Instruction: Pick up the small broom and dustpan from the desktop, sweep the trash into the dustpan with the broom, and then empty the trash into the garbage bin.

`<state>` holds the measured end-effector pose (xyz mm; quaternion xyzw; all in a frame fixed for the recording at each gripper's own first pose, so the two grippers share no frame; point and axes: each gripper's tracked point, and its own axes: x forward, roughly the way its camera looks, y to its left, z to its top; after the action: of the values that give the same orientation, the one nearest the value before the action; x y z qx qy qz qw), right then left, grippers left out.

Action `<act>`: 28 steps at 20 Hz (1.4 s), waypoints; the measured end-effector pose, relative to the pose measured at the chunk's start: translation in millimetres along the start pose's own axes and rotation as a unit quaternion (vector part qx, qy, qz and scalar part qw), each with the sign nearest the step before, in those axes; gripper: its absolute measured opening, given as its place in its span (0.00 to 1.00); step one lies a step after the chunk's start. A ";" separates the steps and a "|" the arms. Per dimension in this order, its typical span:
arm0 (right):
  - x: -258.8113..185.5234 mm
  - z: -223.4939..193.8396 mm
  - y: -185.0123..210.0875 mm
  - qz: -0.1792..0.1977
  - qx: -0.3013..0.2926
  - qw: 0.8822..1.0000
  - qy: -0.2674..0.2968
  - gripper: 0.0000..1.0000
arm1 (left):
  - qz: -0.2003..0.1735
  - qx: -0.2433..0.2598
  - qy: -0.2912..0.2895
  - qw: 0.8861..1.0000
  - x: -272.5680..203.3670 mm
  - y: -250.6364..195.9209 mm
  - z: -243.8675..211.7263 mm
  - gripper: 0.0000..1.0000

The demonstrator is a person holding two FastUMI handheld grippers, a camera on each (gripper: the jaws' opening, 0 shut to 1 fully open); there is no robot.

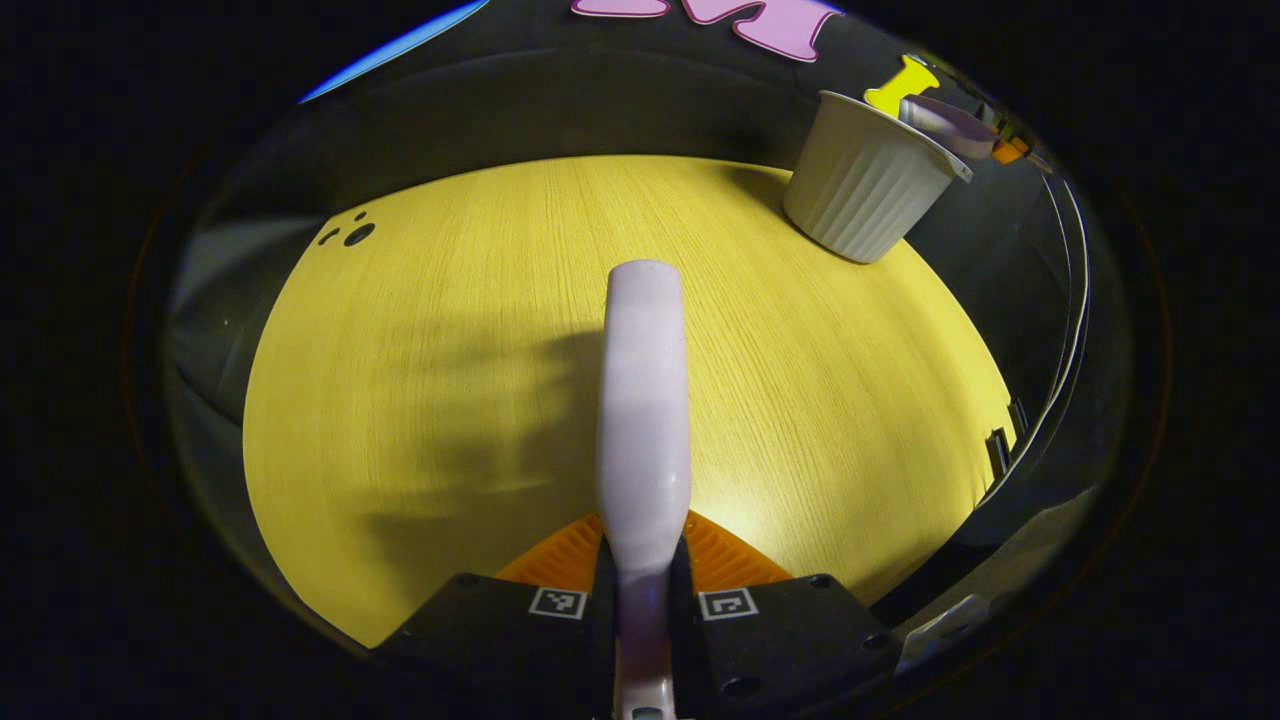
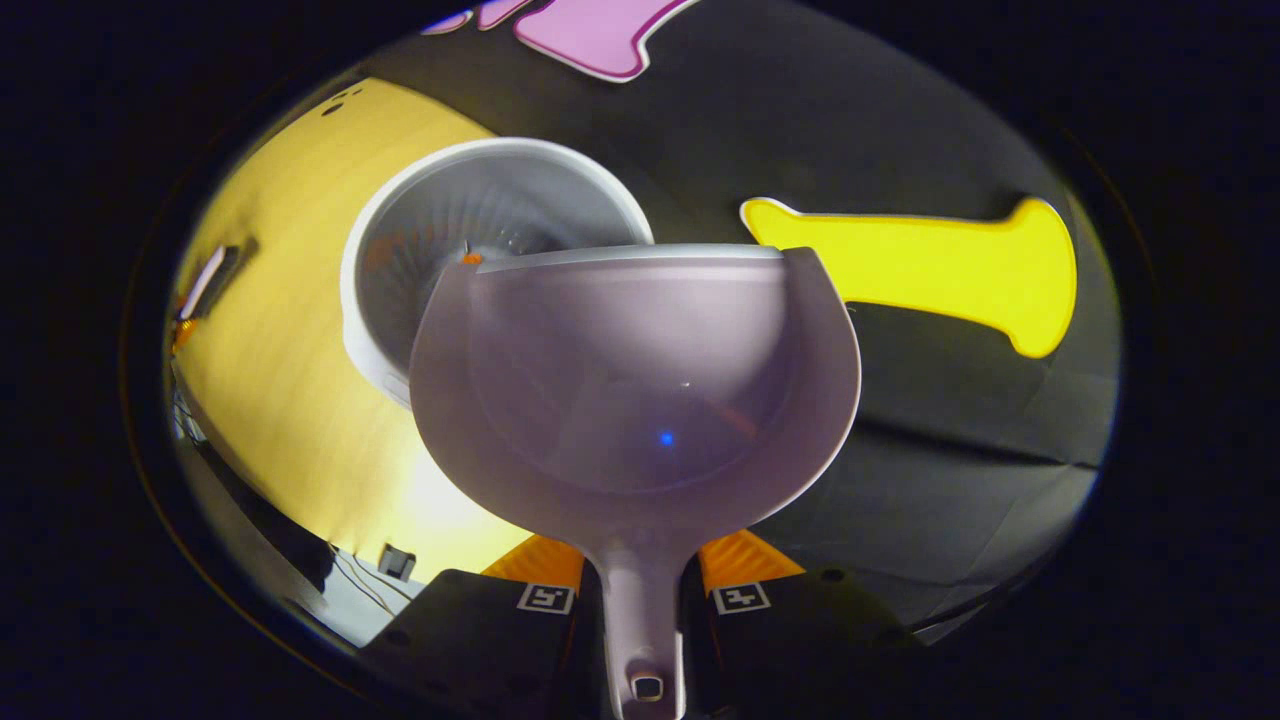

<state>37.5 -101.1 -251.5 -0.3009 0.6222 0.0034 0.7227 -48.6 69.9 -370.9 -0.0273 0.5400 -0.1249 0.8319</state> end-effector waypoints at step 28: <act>-0.9 -103.8 364.7 0.242 0.109 0.957 -0.114 0.38 | 0.058 0.043 0.003 0.997 -11.5 -4.6 5.7 0.27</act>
<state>-194.2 152.2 -412.5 -0.0587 0.5866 0.1444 0.7948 -48.6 67.6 -357.4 0.0399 0.5376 -0.0997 0.8363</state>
